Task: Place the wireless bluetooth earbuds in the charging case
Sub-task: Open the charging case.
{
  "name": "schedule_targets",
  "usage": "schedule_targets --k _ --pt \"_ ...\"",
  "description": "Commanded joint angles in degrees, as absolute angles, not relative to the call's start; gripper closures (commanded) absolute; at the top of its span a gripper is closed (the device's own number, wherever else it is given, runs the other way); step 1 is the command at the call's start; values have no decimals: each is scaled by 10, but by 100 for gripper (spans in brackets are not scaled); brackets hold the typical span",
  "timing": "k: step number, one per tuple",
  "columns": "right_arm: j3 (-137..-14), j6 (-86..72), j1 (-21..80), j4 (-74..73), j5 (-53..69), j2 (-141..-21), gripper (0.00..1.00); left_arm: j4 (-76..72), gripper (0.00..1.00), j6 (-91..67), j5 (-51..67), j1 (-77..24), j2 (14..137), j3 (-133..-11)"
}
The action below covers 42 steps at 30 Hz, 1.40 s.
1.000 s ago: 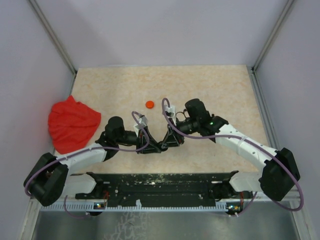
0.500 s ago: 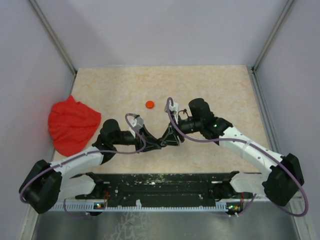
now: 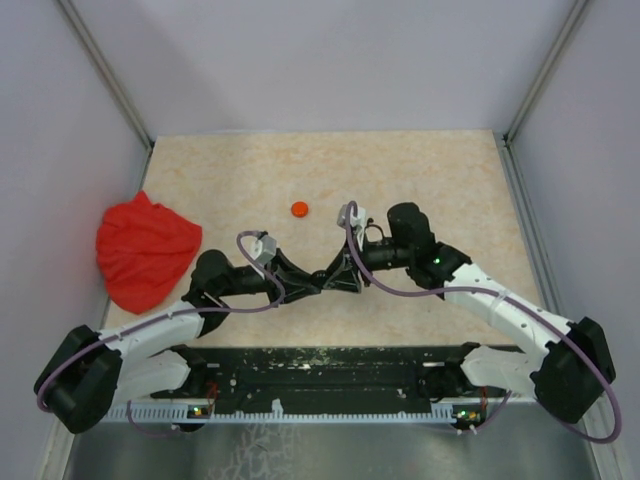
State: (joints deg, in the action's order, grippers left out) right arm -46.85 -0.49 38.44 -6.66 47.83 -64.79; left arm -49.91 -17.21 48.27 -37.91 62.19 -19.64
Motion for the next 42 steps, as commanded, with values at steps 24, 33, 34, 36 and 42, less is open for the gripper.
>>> schedule_targets --k 24,33,34,36,42 --pt "-536 35 377 -141 505 -654 89 -501 57 -191 514 -381 619 -219" --pt "-561 42 377 -168 513 -689 90 -517 56 -206 552 -381 648 -231" --pt "-561 42 378 -170 515 -690 90 -520 59 -208 552 -381 650 -231" --pt "-562 43 379 -174 517 -694 90 -525 66 -212 554 -381 654 -232" --pt "-563 47 381 -180 513 -699 82 -528 94 -215 559 -381 661 -235"
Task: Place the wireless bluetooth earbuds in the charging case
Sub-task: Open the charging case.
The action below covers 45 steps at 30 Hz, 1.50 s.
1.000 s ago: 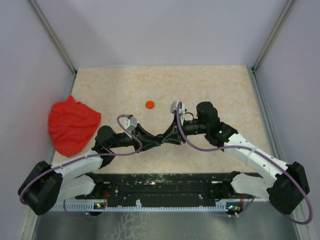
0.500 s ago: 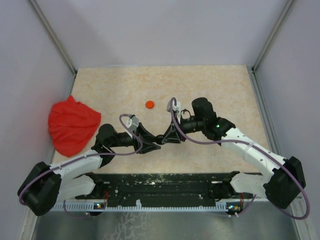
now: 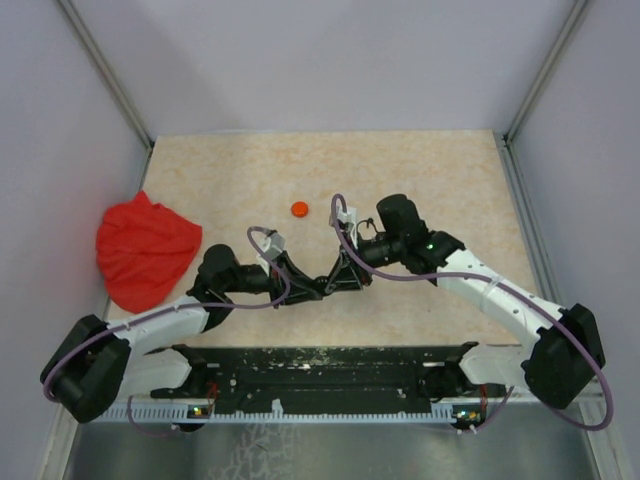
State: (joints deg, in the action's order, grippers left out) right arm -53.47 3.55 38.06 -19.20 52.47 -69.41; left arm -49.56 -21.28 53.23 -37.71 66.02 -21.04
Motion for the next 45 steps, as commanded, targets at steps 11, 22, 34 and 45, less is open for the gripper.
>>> schedule_targets --k 11,22,34,45 --pt "-554 18 370 -154 468 -661 67 -529 99 -202 567 -381 649 -221" --pt "-551 2 358 -144 448 -650 61 -528 99 -178 563 -381 653 -207" --pt "-537 -1 358 -124 510 -664 59 -550 98 -178 552 -381 655 -205" --pt "-539 17 371 -138 527 -678 60 -567 97 -194 553 -381 654 -209"
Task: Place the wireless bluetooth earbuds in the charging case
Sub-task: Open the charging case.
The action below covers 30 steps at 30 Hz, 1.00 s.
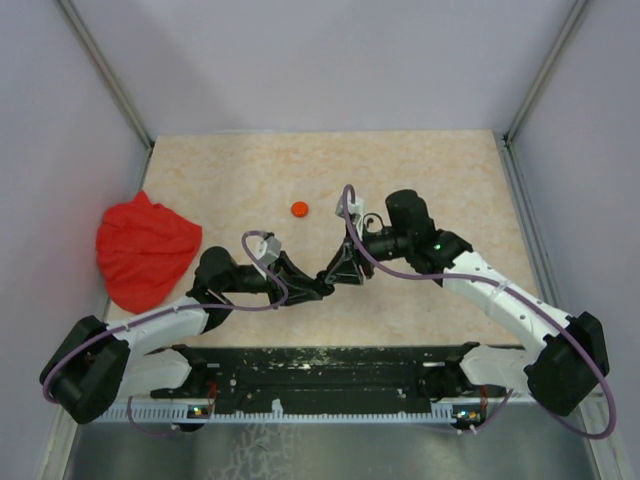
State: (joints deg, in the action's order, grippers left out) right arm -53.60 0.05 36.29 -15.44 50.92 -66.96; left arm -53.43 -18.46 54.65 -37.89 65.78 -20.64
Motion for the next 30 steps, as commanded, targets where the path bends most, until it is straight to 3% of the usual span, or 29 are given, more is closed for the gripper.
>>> schedule_targets --k 1,9,16,20,30 --pt "-542 21 372 -143 525 -679 61 -568 97 -195 552 -381 654 -210" --pt "-551 31 374 -156 514 -680 76 -569 92 -199 553 -381 657 -211" --pt "-579 64 393 -215 466 -677 91 -540 65 -189 560 -381 659 -216" --pt "-601 89 409 -263 419 -683 94 -515 52 -176 561 -381 656 -219" --pt "-647 121 433 -333 360 -684 95 -480 48 -164 579 -382 670 -232"
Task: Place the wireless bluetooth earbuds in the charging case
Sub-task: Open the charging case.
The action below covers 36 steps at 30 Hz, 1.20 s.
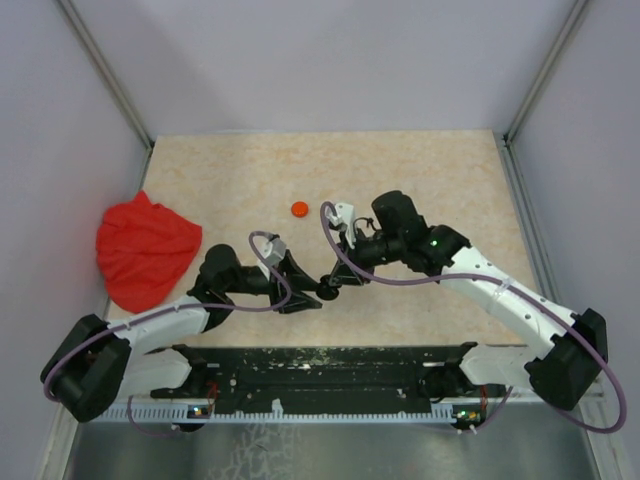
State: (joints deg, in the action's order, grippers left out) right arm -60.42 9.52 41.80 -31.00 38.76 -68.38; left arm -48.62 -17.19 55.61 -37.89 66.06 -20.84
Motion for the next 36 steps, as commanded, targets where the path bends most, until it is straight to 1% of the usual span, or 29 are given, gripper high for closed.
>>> schedule_targets --k 1,7,16,23,27,29,33,34,36 --pt "-652 124 438 -339 353 -686 95 -481 48 -164 582 -382 674 -235" --pt "-671 136 454 -369 329 -710 95 -503 49 -177 593 -383 682 -233" --pt "-686 144 464 -381 322 -721 95 -512 65 -175 604 -383 693 -230" --pt "-692 144 467 -379 322 -727 95 -515 62 -174 605 -383 704 -232" --pt "-695 144 470 -378 325 -729 95 -516 63 -174 604 -383 707 -232" --pt "-696 144 472 -378 325 -730 95 -516 68 -171 604 -383 705 -232" --pt "-697 143 472 -378 325 -733 93 -516 84 -161 600 -383 706 -228" --pt "-697 142 472 -378 321 -731 91 -516 87 -153 596 -383 705 -225" --pt "-698 135 472 -376 311 -727 82 -509 90 -133 581 -383 701 -217"
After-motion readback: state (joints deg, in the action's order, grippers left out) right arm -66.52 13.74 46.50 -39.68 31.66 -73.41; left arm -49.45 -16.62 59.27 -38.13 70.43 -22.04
